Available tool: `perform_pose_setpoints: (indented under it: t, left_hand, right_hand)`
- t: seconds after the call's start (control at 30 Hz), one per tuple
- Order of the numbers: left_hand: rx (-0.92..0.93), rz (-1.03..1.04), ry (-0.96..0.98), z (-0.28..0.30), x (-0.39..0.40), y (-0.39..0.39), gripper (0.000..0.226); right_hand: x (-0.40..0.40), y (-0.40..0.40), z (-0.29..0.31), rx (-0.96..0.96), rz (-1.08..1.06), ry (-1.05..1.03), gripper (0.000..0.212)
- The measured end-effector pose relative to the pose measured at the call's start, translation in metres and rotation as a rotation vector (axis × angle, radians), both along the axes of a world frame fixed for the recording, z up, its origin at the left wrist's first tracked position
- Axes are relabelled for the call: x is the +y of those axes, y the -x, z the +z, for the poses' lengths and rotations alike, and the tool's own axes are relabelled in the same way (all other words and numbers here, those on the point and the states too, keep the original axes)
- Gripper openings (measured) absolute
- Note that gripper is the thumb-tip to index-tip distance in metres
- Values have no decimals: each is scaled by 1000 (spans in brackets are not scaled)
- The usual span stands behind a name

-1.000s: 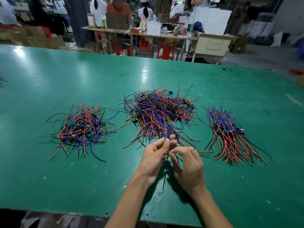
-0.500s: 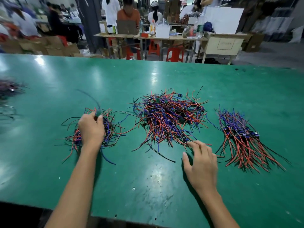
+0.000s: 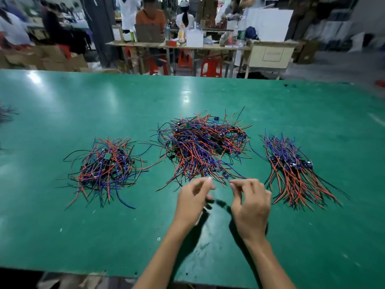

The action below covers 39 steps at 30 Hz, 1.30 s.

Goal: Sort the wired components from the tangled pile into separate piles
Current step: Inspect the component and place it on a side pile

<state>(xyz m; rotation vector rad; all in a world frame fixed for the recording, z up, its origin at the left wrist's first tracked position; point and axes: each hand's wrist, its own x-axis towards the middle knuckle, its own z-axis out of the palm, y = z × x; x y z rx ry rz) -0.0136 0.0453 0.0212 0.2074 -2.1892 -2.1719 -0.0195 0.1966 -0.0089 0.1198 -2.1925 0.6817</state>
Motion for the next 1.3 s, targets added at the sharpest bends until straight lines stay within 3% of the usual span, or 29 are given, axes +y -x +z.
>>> perform_pose_setpoints:
  t: [0.07,0.17,0.27,0.33,0.47,0.57,0.67,0.77,0.9,1.0,1.07,1.13,1.2,1.23,1.3]
  left_hand:
    - [-61,2,-175,0,17,0,25]
    - [-33,106,-326,0,23,1,16]
    - [-49,130,-408,0,20,-3,18]
    - [-71,124,-521,-2,16,-6,21]
    - [-70,77,-644,-7,14,-10,26]
    - [-69,70,-679,-9,20,-15,35]
    - [-63,49,-592,-14,24,-17,35]
    - [-30,28,-413,-17,24,-17,24]
    - [53,7,-235,-11,8,-17,25]
    - [56,93,-231,-5,-18,-15,28]
    - [-7,307,-249,-2,-36,-12,33]
    - [-44,593,37,2,-52,-8,52]
    - [79,692,425,9,-57,-8,51]
    - [161,596,491,15,-54,-7,38]
    - [121,235,346,27,-37,-5,6]
  right_hand:
    - [-1,-4,0,68,51,-116,13]
    - [-5,-8,-1,129,64,-240,15]
    - [-5,-8,0,152,61,-201,12]
    - [-6,-9,-1,124,223,-136,14]
    - [-9,-8,0,-202,262,-130,41]
    - [-2,0,1,-463,349,218,39]
    - [7,7,-1,-615,463,520,24]
    - [8,10,-4,-600,456,636,24]
    - [9,16,-1,-531,391,1000,26]
    - [10,15,0,-540,381,1012,28]
    - [8,13,-1,-531,361,953,30]
    - [8,11,-1,-516,352,927,33]
    - [10,9,1,-509,368,931,35]
    - [10,9,2,-506,388,935,36]
    - [11,7,5,-500,431,912,35]
